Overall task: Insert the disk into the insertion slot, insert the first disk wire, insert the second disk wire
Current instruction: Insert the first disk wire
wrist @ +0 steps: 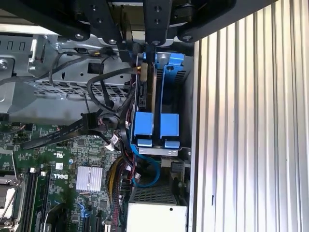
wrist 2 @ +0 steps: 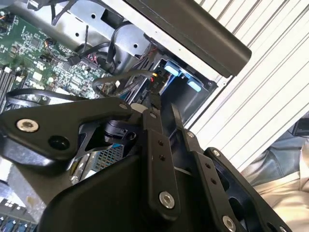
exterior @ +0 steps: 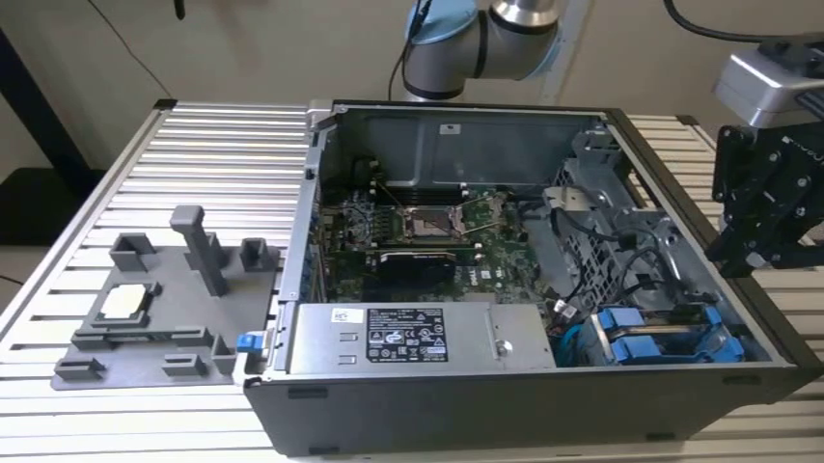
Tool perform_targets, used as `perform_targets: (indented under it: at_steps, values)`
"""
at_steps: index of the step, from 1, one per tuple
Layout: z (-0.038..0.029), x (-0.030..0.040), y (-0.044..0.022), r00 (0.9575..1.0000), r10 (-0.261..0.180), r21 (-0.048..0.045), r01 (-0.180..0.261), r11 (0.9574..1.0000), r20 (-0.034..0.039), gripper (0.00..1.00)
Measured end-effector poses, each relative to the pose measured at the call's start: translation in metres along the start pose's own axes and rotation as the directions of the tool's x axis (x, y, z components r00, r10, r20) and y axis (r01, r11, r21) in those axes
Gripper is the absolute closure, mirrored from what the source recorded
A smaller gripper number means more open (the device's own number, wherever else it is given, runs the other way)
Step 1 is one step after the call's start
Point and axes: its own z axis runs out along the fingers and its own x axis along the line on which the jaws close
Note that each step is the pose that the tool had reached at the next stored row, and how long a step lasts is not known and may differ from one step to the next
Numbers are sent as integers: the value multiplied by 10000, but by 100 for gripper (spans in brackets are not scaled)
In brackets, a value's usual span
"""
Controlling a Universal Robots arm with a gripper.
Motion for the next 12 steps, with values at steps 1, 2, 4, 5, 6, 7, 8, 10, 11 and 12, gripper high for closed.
perform_targets:
  at_steps: [1,2,4,5,6,7,8,10,11,12]
  values:
    - [0,0,0,10000,-1,0,1,10000,-1,74]
    - [-1,0,0,10000,-1,0,1,10000,-2,74]
    - [-3,-3,1,10000,-2,0,2,10000,-5,74]
    - [-4,-7,6,10000,0,1,0,10000,-7,74]
    - [-2,-13,15,10000,7,3,-7,10000,-4,74]
    - [-1,-20,26,10000,14,5,-14,10000,-5,74]
    - [-1,-27,42,10000,23,9,-23,10000,-5,74]
    - [0,-45,91,10000,45,21,-45,10000,-7,74]
    - [-1,-51,119,10000,53,28,-53,10000,-7,74]
    - [-2,-56,150,10000,58,36,-58,10000,-8,74]
